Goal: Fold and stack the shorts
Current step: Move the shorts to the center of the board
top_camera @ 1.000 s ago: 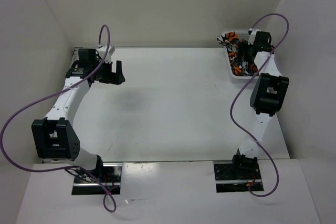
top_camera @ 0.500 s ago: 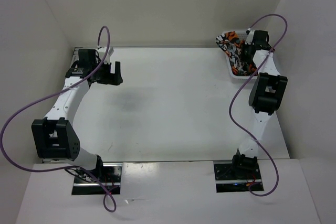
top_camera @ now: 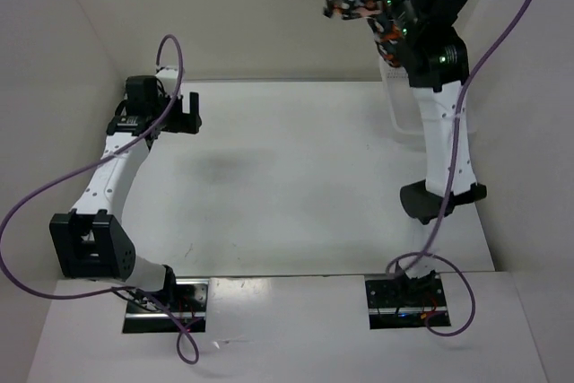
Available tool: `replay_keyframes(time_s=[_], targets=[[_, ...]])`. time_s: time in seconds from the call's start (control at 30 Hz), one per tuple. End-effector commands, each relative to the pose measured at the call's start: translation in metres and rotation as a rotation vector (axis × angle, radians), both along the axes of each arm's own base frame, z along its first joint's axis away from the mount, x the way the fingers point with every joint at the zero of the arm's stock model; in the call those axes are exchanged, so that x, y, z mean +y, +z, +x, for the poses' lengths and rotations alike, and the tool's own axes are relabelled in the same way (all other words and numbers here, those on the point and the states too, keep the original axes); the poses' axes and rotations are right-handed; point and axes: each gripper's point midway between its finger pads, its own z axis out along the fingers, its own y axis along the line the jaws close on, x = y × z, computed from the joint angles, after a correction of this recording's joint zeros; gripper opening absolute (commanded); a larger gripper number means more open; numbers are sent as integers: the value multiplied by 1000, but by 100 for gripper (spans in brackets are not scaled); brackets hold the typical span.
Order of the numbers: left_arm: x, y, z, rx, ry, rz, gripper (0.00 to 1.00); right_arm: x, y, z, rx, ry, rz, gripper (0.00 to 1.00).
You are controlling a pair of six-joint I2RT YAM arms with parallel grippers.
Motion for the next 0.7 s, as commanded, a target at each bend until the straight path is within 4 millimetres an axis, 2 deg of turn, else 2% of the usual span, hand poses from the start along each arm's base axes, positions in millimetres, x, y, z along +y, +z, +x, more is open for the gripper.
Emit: replay_keyframes(time_s=[0.0,0.03,0.07,0.1,0.17,0.2,0.23,0.27,0.33,0.37,0.4,0.47,0.5,0.53,0.63,0.67], targets=[[10,69,9,-206,34,23,100,80,6,-50,16,157,-36,0],[10,73,7,-216,34,23,100,100,-5,-52,44,202,-49,0],[15,81,6,-236,48,25,100,120,-34,-51,125,250,-73,14],[20,86,4,-248,59,27,100,138,-52,-53,170,296,-95,36],[34,102,-5,-288,108,44,100,177,-80,-72,248,430,-113,94],[34,107,-13,-305,108,45,100,193,-116,-75,334,476,-149,99],[40,108,-19,-303,130,51,100,210,-131,-87,366,534,-168,99],[47,110,-24,-310,155,59,100,220,-156,-99,422,587,-203,99],[56,113,-41,-320,192,73,100,227,-175,-109,463,628,-220,99],[65,104,-47,-301,228,87,100,233,-197,-116,512,657,-239,99],[64,105,-55,-307,229,87,100,232,-198,-122,526,671,-226,99],[67,97,-65,-282,240,88,100,232,-213,-125,558,681,-235,99],[63,94,-71,-269,224,79,100,230,-211,-125,550,671,-233,99],[60,86,-73,-247,209,70,100,230,-214,-122,548,658,-233,99],[40,80,-80,-215,116,15,100,220,-222,-109,546,586,-233,99],[36,69,-79,-182,97,0,100,219,-225,-106,546,570,-234,99]])
